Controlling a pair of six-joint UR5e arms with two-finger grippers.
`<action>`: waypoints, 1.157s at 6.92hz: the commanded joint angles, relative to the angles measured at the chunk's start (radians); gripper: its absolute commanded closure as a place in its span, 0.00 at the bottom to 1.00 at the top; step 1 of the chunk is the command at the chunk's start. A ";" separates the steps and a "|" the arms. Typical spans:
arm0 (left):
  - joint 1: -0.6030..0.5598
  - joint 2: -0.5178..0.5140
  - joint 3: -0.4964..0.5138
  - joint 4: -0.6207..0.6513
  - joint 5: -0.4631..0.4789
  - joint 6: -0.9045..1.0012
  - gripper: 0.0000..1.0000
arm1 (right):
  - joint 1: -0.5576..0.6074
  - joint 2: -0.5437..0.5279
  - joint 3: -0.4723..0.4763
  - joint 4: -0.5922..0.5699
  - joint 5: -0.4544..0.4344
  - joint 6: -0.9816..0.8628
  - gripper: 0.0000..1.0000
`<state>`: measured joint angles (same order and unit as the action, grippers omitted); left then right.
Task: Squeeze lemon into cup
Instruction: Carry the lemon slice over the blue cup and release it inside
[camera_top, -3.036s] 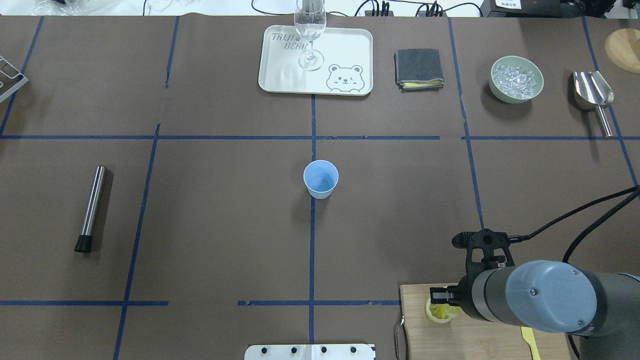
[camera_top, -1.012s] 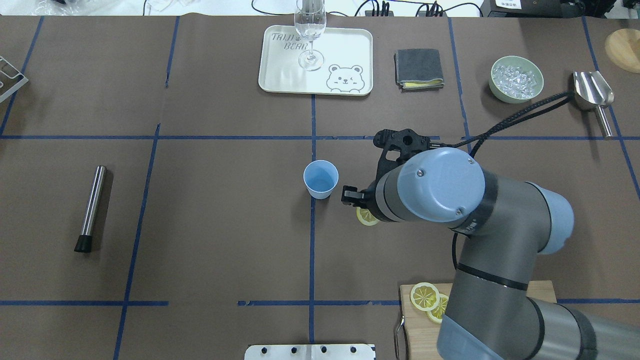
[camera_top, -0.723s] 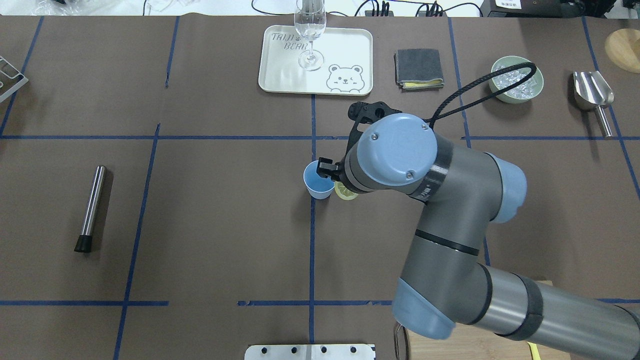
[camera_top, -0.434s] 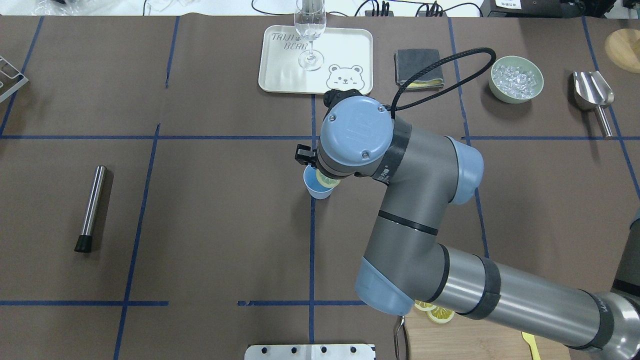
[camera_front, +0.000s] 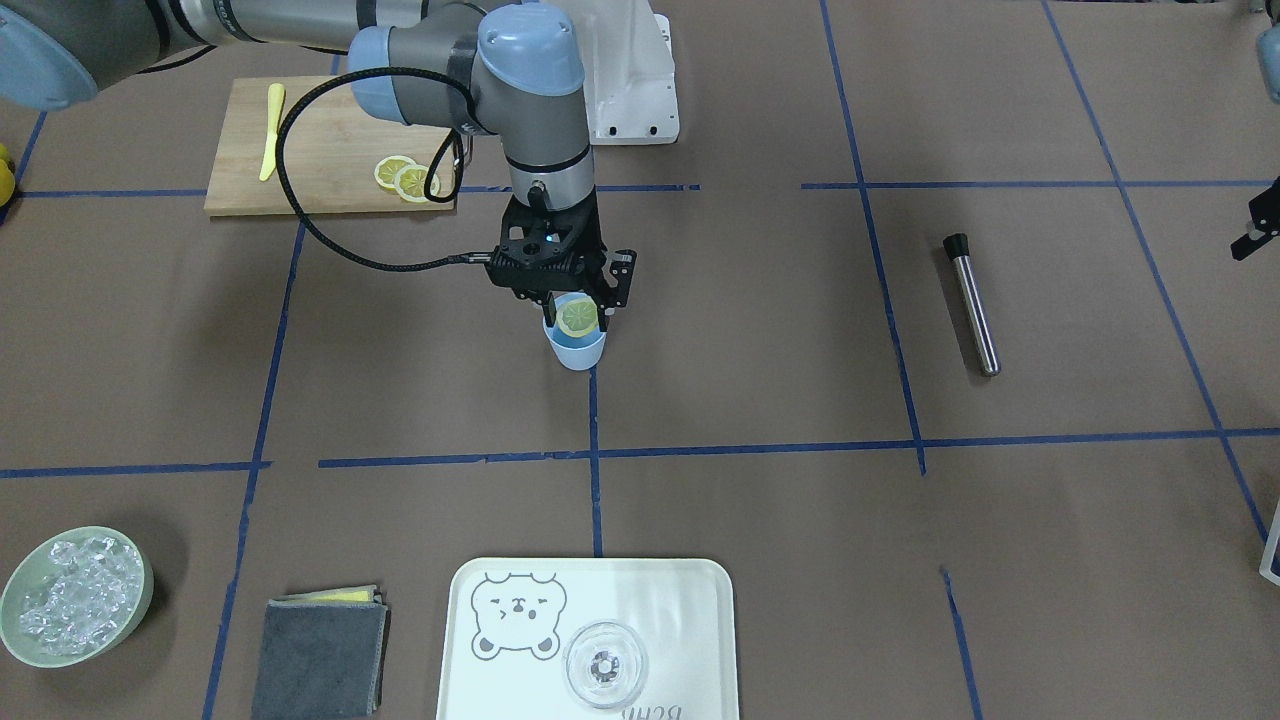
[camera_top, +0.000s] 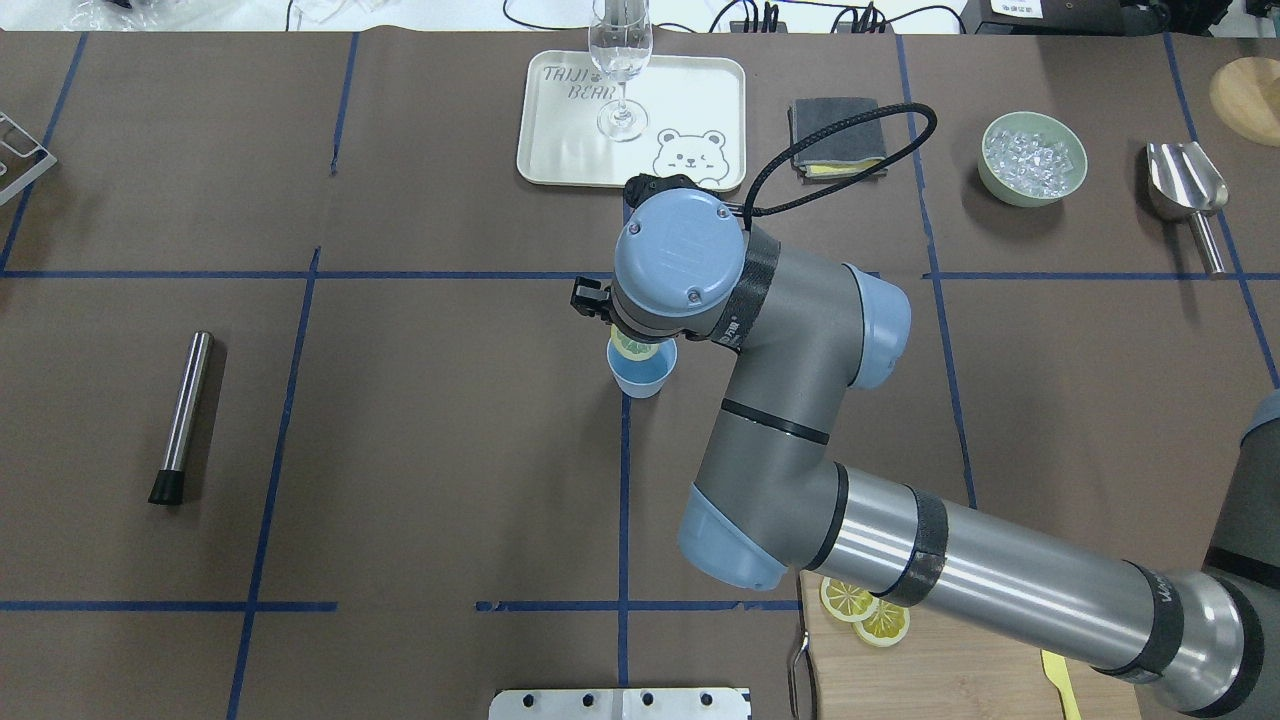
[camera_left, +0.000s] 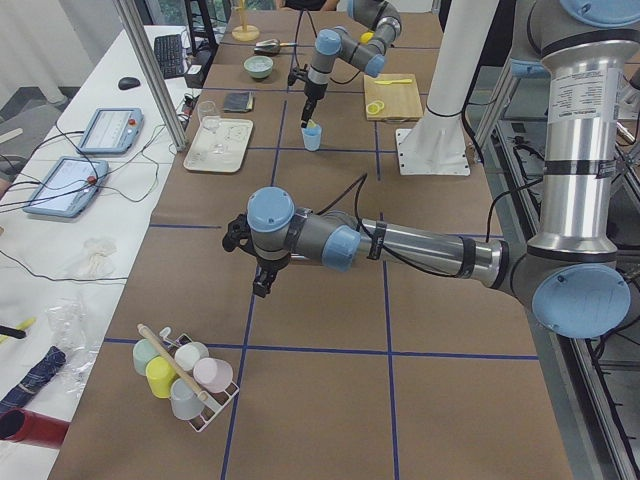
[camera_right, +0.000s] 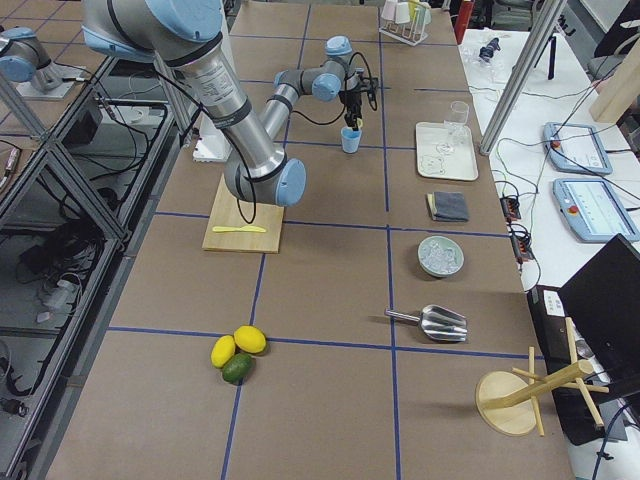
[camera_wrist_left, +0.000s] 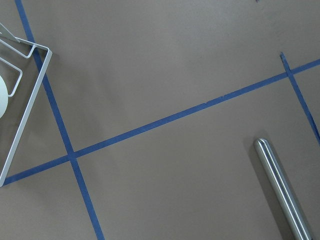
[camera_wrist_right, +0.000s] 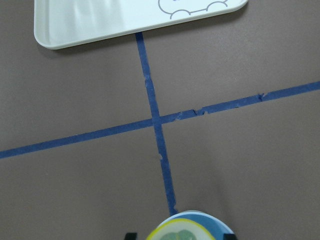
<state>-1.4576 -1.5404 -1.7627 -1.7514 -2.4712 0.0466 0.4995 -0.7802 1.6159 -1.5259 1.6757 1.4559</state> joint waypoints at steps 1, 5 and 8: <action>0.000 0.000 -0.003 0.001 0.000 -0.001 0.00 | -0.001 -0.010 -0.002 0.006 0.005 0.000 0.19; 0.003 -0.004 -0.011 0.000 0.008 -0.101 0.00 | -0.004 -0.039 0.068 -0.028 0.012 0.000 0.00; 0.263 -0.044 0.016 -0.136 0.140 -0.643 0.00 | 0.091 -0.291 0.330 -0.059 0.142 -0.137 0.00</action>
<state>-1.3191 -1.5771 -1.7517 -1.8155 -2.4112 -0.3843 0.5563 -0.9756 1.8588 -1.5827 1.7785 1.4014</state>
